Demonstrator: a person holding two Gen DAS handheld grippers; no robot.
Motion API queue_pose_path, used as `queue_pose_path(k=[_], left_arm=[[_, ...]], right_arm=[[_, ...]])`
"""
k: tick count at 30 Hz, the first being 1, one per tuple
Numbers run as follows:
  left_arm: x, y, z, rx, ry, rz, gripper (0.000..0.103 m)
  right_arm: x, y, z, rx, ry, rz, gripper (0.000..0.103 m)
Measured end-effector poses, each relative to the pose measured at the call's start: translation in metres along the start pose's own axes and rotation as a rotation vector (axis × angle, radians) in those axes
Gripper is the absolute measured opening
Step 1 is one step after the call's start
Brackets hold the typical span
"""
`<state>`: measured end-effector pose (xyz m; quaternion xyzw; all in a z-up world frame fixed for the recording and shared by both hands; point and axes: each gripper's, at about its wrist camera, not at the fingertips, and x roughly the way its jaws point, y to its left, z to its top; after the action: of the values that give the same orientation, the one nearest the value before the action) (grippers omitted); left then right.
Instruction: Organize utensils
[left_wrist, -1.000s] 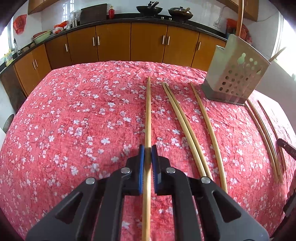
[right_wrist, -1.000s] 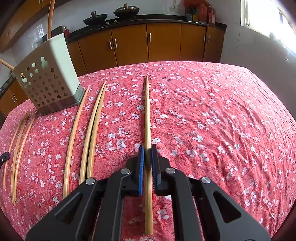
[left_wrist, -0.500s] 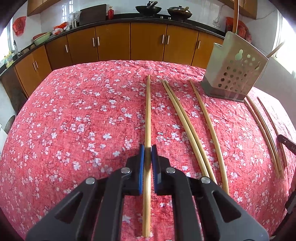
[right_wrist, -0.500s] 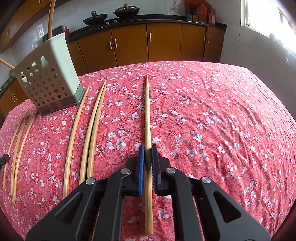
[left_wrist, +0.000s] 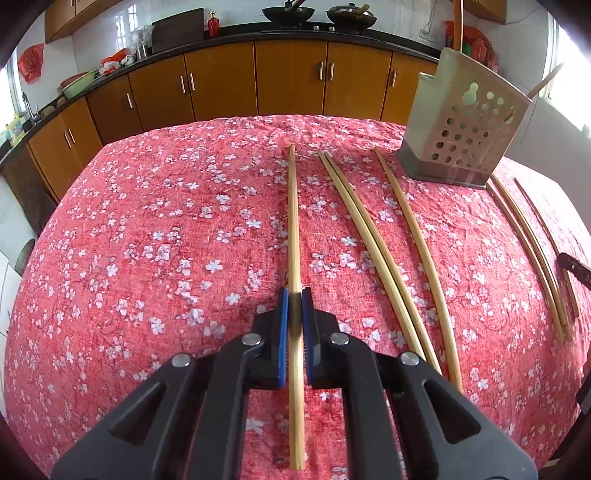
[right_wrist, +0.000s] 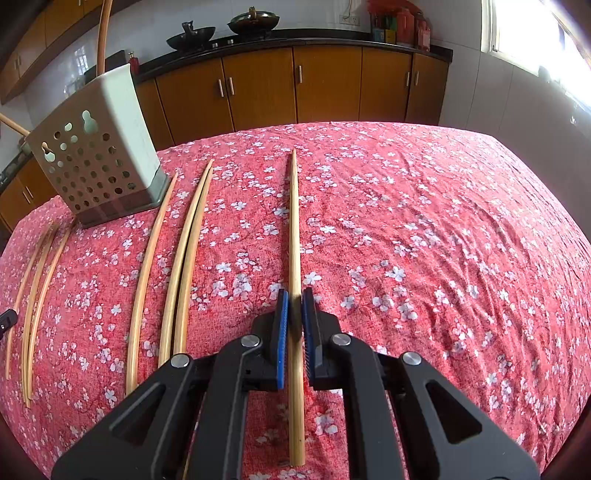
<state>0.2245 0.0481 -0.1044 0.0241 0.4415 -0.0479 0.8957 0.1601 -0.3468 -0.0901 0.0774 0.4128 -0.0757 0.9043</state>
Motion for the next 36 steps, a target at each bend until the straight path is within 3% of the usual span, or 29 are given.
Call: queue_pose_path(k=[10,15,18,29,36], left_arm=[[-0.001,-0.001,-0.003,-0.015,-0.022,0.006,0.008],[0.004,-0.001,0.008,-0.008,0.006,0.0,0.008],[0.002,0.004,0.015,-0.04,0.013,-0.025,0.008],[-0.045,0.001,0.039,-0.037,-0.088,-0.105,0.008],[-0.02,0.003,0.034,-0.044,-0.037,-0.073,0.008]], right_arm=[[-0.001,0.001,-0.001,0.005,0.001,0.003,0.009],[-0.001,-0.001,0.0,0.016,-0.003,0.016,0.008],[-0.009,-0.006,-0.001,0.039,-0.027,0.032,0.008],[-0.051,-0.019,0.01,0.066,-0.162,0.06,0.008],[-0.028,-0.014,0.006,0.044,-0.089,0.029,0.008]])
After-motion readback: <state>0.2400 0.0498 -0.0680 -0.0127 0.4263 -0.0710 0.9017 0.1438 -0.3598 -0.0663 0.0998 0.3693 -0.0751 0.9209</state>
